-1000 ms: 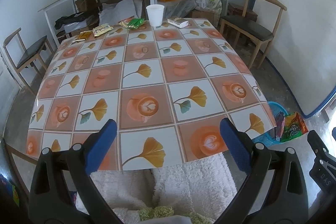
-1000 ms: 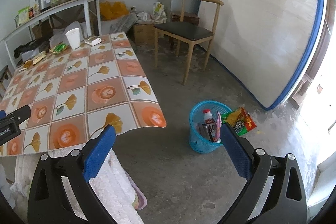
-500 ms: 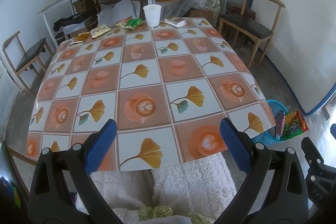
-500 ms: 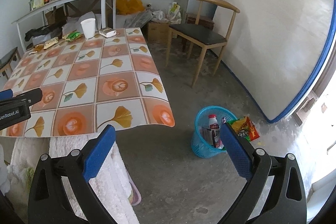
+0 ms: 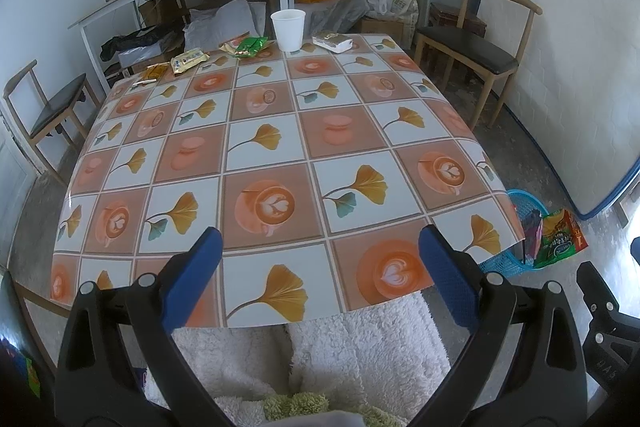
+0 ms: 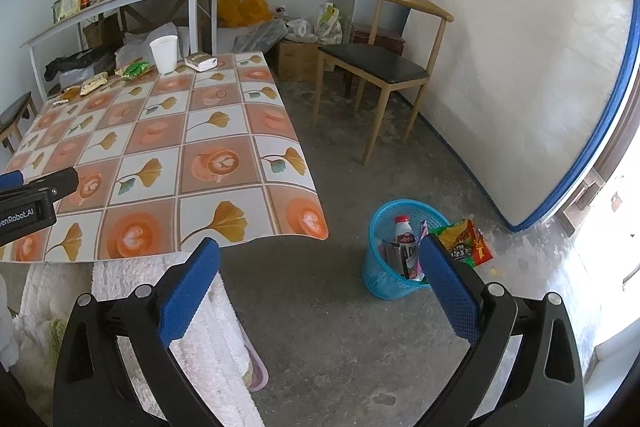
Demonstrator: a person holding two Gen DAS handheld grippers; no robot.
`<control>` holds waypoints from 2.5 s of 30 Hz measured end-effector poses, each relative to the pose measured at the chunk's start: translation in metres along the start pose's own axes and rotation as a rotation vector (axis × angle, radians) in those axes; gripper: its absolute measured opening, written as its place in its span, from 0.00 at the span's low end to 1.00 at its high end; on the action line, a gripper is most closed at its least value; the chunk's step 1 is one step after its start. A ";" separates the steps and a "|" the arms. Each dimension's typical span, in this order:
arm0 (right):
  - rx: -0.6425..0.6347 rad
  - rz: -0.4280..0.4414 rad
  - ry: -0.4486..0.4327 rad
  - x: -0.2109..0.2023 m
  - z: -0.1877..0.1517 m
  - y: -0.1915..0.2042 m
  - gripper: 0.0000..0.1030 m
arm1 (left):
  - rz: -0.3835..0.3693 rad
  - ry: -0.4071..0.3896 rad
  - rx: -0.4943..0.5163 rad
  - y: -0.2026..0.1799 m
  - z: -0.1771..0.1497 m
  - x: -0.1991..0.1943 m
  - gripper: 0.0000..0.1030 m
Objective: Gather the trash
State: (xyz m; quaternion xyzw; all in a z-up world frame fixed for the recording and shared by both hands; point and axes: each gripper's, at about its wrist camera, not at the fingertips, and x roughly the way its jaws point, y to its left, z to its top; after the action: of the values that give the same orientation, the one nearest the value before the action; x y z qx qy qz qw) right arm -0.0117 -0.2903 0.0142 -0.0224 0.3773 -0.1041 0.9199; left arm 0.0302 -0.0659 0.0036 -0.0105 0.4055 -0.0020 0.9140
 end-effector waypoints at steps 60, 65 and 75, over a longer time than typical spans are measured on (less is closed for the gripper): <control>0.016 0.004 -0.002 -0.002 0.001 -0.001 0.94 | 0.059 -0.001 0.023 0.028 -0.010 0.001 0.92; 0.015 0.003 -0.003 -0.002 0.001 -0.001 0.94 | 0.058 -0.002 0.023 0.027 -0.009 0.001 0.92; 0.015 0.003 -0.003 -0.002 0.001 0.000 0.94 | 0.056 -0.005 0.019 0.028 -0.010 0.001 0.92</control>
State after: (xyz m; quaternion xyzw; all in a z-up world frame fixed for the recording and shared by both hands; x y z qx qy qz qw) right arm -0.0122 -0.2903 0.0161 -0.0153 0.3750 -0.1055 0.9209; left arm 0.0237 -0.0377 -0.0045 0.0094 0.4034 0.0196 0.9147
